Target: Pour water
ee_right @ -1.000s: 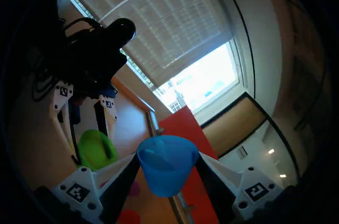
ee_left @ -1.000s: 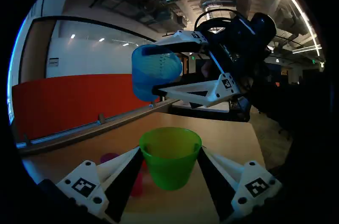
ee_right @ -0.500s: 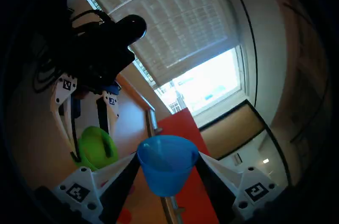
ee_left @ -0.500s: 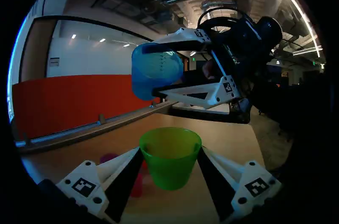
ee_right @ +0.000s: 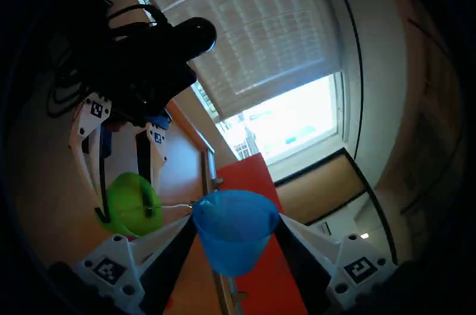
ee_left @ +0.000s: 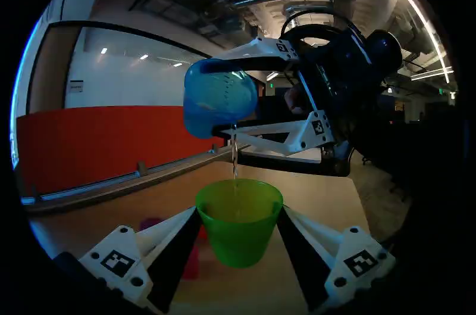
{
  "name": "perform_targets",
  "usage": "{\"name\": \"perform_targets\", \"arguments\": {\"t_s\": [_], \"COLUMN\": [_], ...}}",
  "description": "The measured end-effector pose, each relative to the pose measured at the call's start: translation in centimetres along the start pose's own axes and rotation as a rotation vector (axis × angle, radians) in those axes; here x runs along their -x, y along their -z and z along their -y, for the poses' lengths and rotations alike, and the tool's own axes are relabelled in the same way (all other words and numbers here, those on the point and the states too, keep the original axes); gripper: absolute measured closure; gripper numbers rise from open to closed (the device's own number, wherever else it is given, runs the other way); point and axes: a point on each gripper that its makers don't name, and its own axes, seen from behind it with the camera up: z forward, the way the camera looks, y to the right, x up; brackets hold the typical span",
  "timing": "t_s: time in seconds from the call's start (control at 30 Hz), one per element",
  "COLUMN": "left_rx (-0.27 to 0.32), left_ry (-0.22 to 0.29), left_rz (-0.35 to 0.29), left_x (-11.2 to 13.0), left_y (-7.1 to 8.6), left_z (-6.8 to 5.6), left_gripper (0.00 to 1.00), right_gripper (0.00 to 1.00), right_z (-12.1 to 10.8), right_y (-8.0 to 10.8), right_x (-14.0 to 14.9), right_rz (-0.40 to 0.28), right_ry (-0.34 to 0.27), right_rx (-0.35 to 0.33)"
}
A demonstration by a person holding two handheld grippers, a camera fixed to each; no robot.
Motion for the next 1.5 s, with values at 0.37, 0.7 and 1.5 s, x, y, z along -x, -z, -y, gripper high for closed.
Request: {"name": "perform_targets", "arguments": {"t_s": [0.37, 0.7, 1.5], "left_rx": [0.004, 0.002, -0.002], "left_ry": [-0.003, -0.005, -0.021], "left_rz": [0.002, 0.001, 0.007], "left_x": [0.0, 0.0, -0.2], "left_y": [-0.2, -0.2, -0.3], "left_z": [-0.1, 0.0, 0.1], "left_gripper": [0.14, 0.14, 0.14], "right_gripper": [0.08, 0.08, 0.09], "right_z": [-0.6, -0.9, -1.6], "right_y": [0.0, 0.1, 0.2], "right_x": [0.2, 0.3, -0.3], "right_rz": [0.005, 0.008, 0.013], "right_ry": [0.039, 0.074, 0.148], "right_rx": [0.013, 0.021, 0.042]}}
